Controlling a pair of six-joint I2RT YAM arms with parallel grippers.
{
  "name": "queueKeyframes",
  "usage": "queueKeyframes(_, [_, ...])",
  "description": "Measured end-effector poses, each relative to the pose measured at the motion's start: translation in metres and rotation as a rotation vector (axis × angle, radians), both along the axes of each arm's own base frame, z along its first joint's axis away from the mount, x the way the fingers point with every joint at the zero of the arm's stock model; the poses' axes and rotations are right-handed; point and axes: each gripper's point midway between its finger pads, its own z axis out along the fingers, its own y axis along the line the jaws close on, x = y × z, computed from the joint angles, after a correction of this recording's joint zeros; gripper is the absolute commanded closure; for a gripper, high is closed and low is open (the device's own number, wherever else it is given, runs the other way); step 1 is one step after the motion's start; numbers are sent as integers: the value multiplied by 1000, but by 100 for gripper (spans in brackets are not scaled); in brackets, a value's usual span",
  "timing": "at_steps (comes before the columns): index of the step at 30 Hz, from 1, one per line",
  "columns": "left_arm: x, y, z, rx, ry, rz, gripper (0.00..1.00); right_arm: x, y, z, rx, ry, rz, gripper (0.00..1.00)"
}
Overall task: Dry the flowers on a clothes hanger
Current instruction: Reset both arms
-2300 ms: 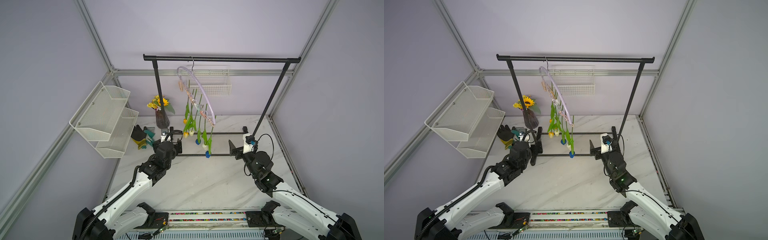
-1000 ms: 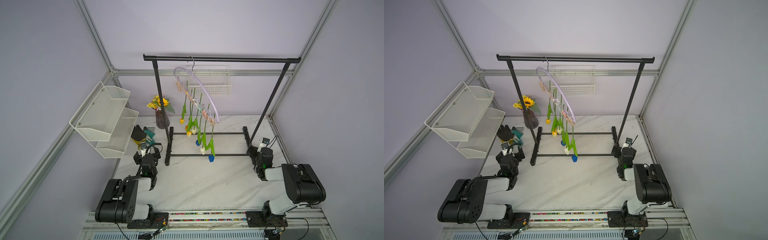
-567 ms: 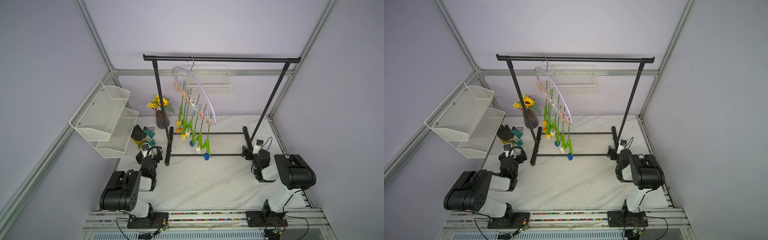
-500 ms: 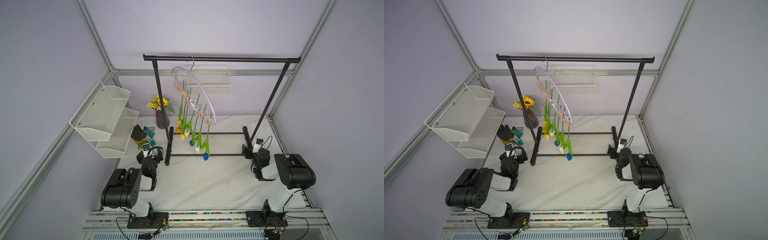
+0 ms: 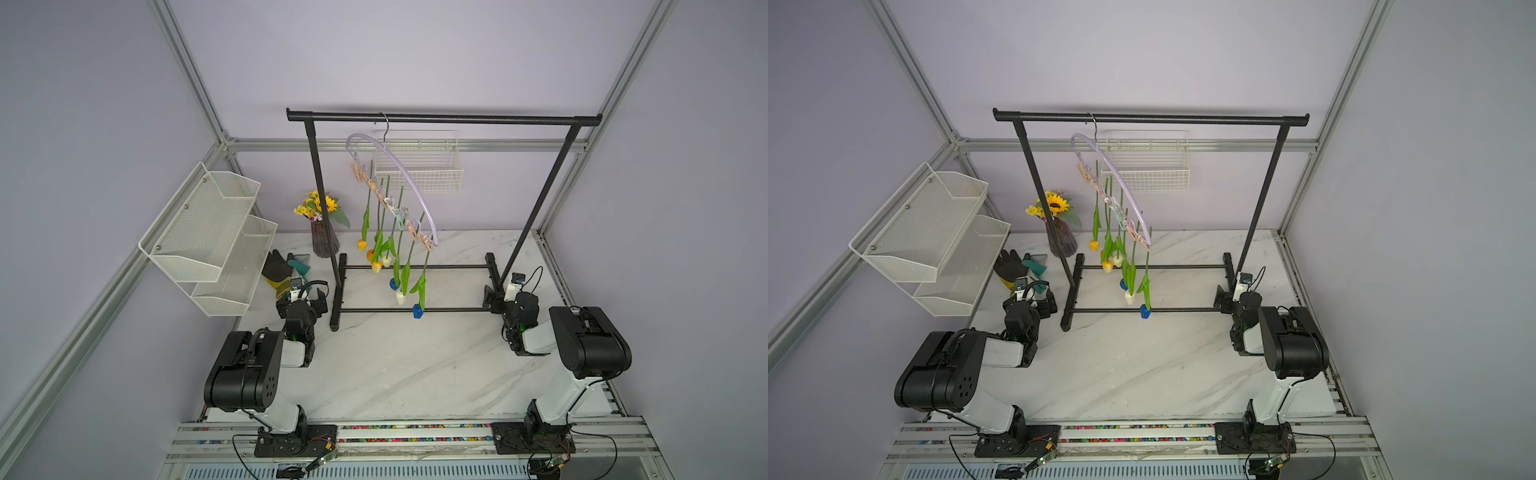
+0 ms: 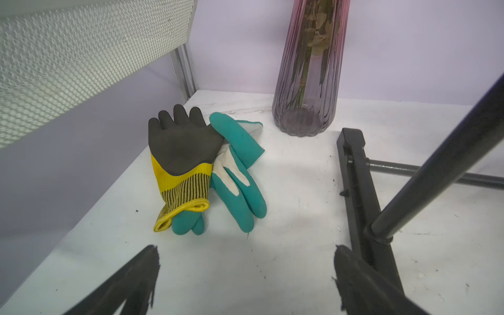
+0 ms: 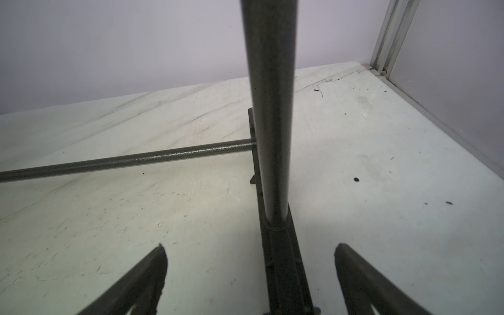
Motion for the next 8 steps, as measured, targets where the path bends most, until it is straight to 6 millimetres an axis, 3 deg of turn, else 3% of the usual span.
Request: queueKeyframes(8, [0,0,0,0,0,0,0,0,1,0,-3,1,1,3])
